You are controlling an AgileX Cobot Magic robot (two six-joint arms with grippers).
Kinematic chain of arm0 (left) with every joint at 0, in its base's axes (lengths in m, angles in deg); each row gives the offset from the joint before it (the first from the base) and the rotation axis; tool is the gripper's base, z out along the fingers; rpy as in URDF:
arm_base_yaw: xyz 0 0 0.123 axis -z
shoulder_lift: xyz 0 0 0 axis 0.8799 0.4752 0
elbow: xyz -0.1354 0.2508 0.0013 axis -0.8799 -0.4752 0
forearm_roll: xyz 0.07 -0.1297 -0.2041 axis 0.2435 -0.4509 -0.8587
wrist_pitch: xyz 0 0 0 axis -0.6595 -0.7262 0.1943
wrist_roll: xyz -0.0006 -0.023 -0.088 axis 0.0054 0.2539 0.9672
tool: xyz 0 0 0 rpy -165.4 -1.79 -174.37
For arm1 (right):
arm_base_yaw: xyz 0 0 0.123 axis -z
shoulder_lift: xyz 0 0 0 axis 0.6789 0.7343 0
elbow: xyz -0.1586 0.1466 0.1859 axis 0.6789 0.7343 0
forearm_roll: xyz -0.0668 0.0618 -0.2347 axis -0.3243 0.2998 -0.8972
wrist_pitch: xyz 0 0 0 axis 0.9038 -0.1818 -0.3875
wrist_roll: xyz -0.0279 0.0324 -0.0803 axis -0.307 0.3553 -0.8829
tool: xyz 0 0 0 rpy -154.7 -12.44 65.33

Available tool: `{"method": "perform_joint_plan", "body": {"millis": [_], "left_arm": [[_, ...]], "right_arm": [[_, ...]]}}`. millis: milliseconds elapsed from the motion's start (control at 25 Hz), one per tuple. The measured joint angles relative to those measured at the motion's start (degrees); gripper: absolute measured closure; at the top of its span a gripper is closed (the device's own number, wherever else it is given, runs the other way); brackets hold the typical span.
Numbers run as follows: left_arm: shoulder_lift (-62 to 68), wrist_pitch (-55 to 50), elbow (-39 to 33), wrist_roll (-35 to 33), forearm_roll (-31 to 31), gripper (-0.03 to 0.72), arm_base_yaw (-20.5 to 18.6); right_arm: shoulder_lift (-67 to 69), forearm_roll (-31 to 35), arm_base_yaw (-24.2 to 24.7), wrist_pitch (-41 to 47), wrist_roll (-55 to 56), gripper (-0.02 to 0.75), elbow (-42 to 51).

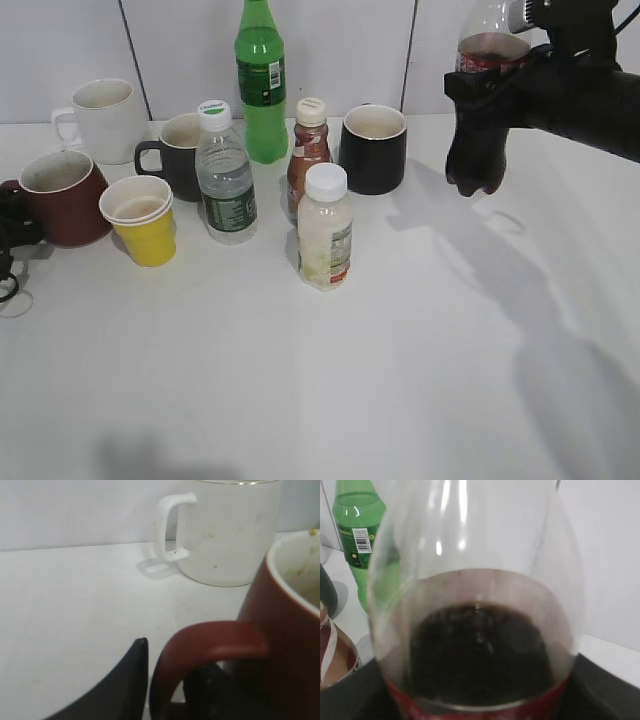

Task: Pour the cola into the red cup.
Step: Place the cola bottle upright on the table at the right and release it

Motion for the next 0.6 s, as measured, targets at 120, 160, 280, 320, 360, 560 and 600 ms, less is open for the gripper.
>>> {"method": "perform_joint_plan", "body": {"millis": [120,160,280,320,360,560,600], "left_arm": [[-0.2,0.6,-1.1,0.0,-0.4,0.446,0.0],[-0.5,0.6,-1.7,0.0,-0.4,0.438,0.0],[-1.8,0.4,-3.6,0.0,-0.6,0.419,0.0],[-2.1,0.4,-4.2,0.0,-0.6,0.416,0.0],[-2.6,0.3,-4.7,0.0,-0.6,0.411,0.0],[-4.8,0.1,-7.3,0.0,-0.6,0.383,0.0],[-5.1,0.1,-7.8,0.0,-0.6,0.381,0.0]], "right_arm": [[0.0,0.0,0.0,0.0,0.1,0.266,0.0],[0.0,0.0,0.0,0.0,0.1,0.266,0.0],[0.0,0.0,0.0,0.0,0.2,0.266,0.0],[0.0,0.0,0.0,0.0,0.2,0.266,0.0],[0.0,0.0,0.0,0.0,0.3,0.266,0.0],[0.0,0.0,0.0,0.0,0.4,0.266,0.0],[0.0,0.0,0.0,0.0,0.4,0.266,0.0]]}}
